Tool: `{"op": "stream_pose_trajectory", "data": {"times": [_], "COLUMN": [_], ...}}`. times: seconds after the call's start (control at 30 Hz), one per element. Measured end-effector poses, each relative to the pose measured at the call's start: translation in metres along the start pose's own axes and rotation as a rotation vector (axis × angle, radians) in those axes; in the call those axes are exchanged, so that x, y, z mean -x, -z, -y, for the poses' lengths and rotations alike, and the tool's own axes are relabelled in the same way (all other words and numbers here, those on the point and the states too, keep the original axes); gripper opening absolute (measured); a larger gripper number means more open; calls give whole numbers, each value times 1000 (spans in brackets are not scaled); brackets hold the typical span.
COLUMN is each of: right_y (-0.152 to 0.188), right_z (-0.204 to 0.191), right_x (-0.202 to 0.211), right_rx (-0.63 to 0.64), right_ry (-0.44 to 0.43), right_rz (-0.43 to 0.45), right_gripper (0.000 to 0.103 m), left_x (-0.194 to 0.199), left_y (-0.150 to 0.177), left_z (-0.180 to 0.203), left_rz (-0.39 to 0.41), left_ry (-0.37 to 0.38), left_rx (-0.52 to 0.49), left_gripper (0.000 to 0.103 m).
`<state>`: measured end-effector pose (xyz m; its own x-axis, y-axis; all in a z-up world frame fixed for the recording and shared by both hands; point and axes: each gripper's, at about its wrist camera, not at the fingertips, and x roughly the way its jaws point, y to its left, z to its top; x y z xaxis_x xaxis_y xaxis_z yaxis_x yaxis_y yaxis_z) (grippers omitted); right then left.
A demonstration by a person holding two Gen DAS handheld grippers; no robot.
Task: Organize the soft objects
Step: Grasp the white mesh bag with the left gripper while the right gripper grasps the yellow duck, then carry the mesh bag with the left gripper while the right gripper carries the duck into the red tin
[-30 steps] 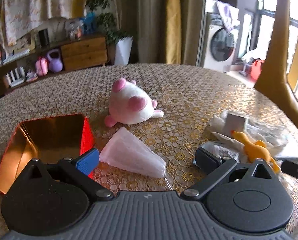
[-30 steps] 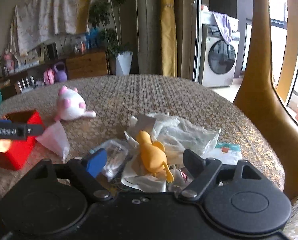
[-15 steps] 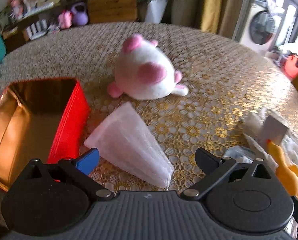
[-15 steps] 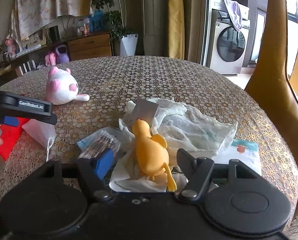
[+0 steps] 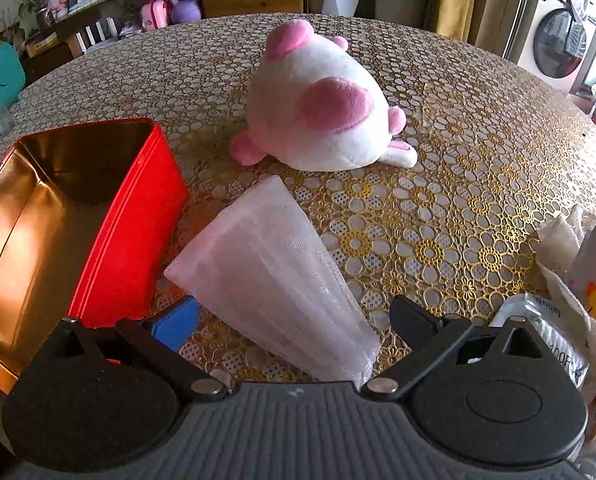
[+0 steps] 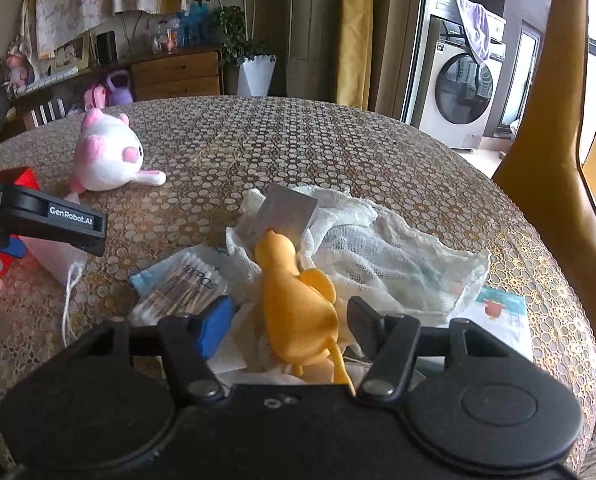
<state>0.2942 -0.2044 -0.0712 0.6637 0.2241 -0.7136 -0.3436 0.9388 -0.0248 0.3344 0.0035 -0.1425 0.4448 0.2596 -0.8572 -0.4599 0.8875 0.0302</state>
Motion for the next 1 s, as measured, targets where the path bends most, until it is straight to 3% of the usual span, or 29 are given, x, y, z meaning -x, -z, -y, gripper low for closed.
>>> {"op": "stream_pose_trajectory", "data": {"times": [0.13, 0.33, 0.4, 0.53, 0.8, 1.0], "right_y": [2, 2, 1, 1, -3, -9], "right_z": [-3, -3, -1, -1, 5, 7], "right_x": [-7, -7, -6, -2, 12, 36], "right_rx": [15, 8, -4, -27, -114, -140], "right_ry": [23, 54, 51, 53, 26, 7], "right_rz": [-18, -11, -10, 2, 36, 83], "right_gripper": [50, 37, 34, 29, 25, 25], "left_x": [-1, 0, 2, 6, 24, 50], "left_y": [1, -1, -1, -1, -1, -6], "left_z": [0, -2, -2, -4, -8, -20], "left_rz": [11, 19, 25, 33, 76, 79], "left_ry": [10, 40, 45, 65, 100, 179], "left_rx": [-7, -13, -23, -27, -89, -124], "left_gripper": [97, 69, 52, 33, 17, 17]}}
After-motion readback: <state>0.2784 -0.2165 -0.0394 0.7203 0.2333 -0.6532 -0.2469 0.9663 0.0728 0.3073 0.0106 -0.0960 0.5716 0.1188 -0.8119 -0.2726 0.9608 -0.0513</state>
